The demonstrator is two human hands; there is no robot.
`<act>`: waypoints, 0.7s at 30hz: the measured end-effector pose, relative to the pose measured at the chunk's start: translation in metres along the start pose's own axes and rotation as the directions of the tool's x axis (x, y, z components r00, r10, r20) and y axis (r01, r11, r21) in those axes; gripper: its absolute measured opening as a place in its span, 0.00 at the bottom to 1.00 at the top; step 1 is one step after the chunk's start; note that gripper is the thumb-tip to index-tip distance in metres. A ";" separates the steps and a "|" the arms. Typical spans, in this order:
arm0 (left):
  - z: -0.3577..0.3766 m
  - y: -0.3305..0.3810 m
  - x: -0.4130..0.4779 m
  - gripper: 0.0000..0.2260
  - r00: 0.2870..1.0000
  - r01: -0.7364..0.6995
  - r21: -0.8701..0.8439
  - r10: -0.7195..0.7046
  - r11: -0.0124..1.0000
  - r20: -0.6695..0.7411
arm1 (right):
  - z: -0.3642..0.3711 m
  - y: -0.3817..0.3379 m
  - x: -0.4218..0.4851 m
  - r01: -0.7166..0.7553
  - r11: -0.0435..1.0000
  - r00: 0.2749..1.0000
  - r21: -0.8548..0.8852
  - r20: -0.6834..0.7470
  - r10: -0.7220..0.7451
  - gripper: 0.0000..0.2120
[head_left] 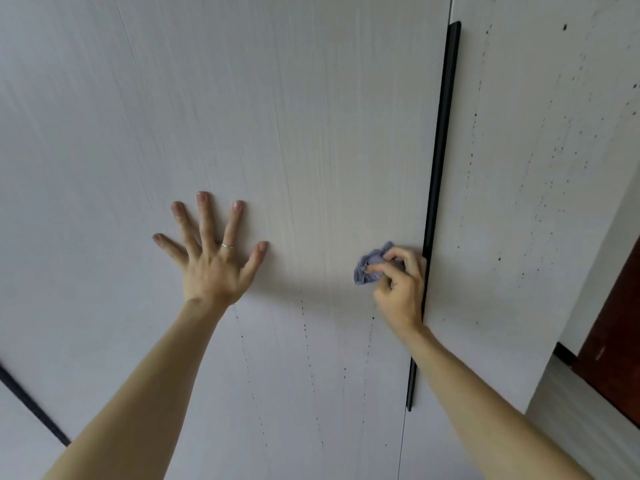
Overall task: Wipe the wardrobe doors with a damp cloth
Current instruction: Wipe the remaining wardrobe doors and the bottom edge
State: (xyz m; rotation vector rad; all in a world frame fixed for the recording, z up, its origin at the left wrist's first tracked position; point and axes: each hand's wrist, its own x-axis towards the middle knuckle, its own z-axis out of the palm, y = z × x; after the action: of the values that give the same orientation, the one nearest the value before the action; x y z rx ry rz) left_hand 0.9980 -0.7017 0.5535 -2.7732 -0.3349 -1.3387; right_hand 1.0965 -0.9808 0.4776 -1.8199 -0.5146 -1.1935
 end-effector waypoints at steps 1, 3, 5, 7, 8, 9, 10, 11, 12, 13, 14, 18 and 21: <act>-0.001 0.000 -0.001 0.36 1.000 0.004 -0.004 -0.004 1.000 0.008 | 0.000 0.010 -0.032 0.014 1.000 0.995 -0.021 0.095 -0.012 0.15; -0.003 0.000 -0.002 0.36 1.000 0.008 -0.016 -0.007 1.000 0.020 | -0.004 0.026 -0.079 0.007 0.998 0.958 -0.058 0.286 0.010 0.18; -0.006 0.002 -0.004 0.36 1.000 0.014 -0.017 -0.014 1.000 0.021 | -0.006 0.029 -0.087 -0.026 0.998 0.933 -0.056 0.358 0.044 0.22; -0.009 0.004 -0.005 0.36 0.999 0.032 -0.034 -0.031 0.999 0.028 | -0.004 0.019 -0.064 -0.037 0.998 0.938 -0.046 0.344 0.051 0.22; -0.010 0.006 -0.007 0.35 0.999 0.038 -0.050 -0.036 0.998 0.036 | -0.004 0.009 -0.047 -0.023 0.999 0.951 -0.032 0.309 0.032 0.22; -0.010 0.006 -0.009 0.35 0.999 0.041 -0.060 -0.039 0.997 0.038 | -0.003 -0.003 -0.028 0.003 1.000 0.966 -0.017 0.258 0.002 0.22; -0.009 0.007 -0.010 0.35 0.998 0.041 -0.067 -0.039 0.997 0.040 | -0.002 -0.013 -0.009 0.022 1.000 0.979 -0.008 0.205 -0.020 0.22; -0.009 0.006 -0.012 0.34 0.998 0.050 -0.075 -0.046 0.996 0.044 | 0.001 -0.024 0.007 0.031 1.000 0.986 0.004 0.166 -0.031 0.22; -0.008 0.007 -0.013 0.34 0.998 0.055 -0.082 -0.051 0.995 0.044 | 0.003 -0.033 0.019 0.028 0.999 0.991 0.016 0.134 -0.030 0.22; -0.008 0.007 -0.013 0.34 0.998 0.055 -0.084 -0.052 0.995 0.035 | 0.006 -0.040 0.025 0.031 0.999 0.994 0.024 0.105 -0.033 0.23; -0.008 0.006 -0.013 0.34 0.998 0.054 -0.081 -0.052 0.995 0.025 | 0.010 -0.045 0.023 0.047 0.998 0.995 0.032 0.084 -0.049 0.22; -0.009 0.002 -0.013 0.35 0.999 0.034 -0.069 -0.033 0.997 0.027 | 0.023 -0.032 -0.042 0.315 0.949 0.893 0.028 0.330 -0.306 0.19; -0.011 0.000 -0.014 0.34 0.999 0.026 -0.067 -0.024 0.997 0.042 | 0.025 -0.029 -0.060 0.353 0.935 0.808 0.018 0.498 -0.315 0.15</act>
State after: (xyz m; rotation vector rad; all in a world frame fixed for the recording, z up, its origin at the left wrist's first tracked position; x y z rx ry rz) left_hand 0.9808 -0.7058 0.5497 -2.8647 -0.3333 -1.3245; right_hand 1.0615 -0.9380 0.4338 -2.1718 -1.1393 -0.9633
